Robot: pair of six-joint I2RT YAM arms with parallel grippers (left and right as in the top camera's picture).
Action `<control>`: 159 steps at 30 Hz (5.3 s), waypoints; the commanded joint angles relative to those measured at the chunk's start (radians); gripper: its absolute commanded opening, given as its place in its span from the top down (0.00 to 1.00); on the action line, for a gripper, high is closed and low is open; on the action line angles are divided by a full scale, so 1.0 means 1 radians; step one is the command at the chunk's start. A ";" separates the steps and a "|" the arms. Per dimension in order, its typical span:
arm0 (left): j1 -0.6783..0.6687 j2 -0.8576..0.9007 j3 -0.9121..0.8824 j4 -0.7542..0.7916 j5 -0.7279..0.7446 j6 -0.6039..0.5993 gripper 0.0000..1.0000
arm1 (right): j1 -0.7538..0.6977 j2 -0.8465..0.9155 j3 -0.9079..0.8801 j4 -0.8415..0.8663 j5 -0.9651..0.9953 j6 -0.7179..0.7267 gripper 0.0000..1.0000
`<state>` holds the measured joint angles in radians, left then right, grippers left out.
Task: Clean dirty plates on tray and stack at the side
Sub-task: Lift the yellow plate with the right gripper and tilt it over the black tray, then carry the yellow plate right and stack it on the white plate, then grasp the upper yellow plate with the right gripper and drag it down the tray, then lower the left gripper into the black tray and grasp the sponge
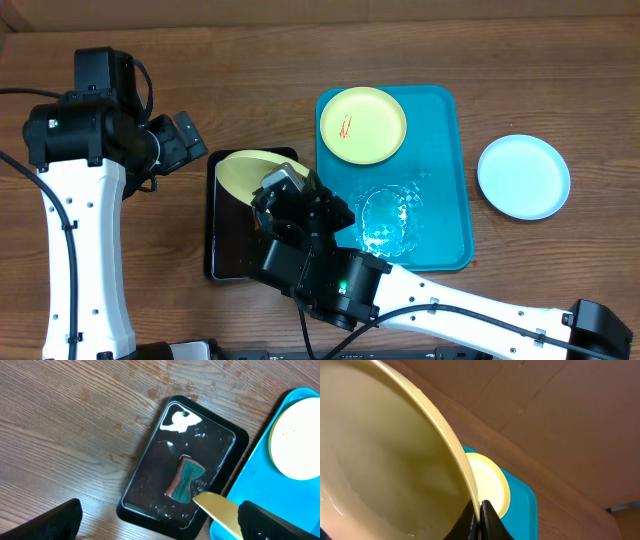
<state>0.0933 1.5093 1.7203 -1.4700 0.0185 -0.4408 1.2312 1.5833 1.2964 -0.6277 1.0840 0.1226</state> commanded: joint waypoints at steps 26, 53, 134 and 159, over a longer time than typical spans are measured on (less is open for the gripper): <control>0.005 -0.006 0.016 0.001 -0.003 0.019 0.00 | -0.003 -0.009 0.025 0.014 -0.018 0.015 0.96; 0.005 -0.006 0.016 0.001 -0.003 0.019 0.00 | -1.585 -0.017 0.026 -0.440 -1.191 0.409 0.96; 0.005 -0.006 0.016 0.001 -0.003 0.018 0.00 | -1.028 -0.111 0.092 -0.431 -1.123 0.224 0.96; -0.013 -0.006 0.016 -0.011 0.218 0.049 0.00 | -1.007 -0.121 -0.350 -0.165 -1.172 0.082 0.64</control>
<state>0.0914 1.5093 1.7214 -1.4944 0.1555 -0.4294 0.2195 1.4990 0.8734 -0.7551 -0.0963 0.2268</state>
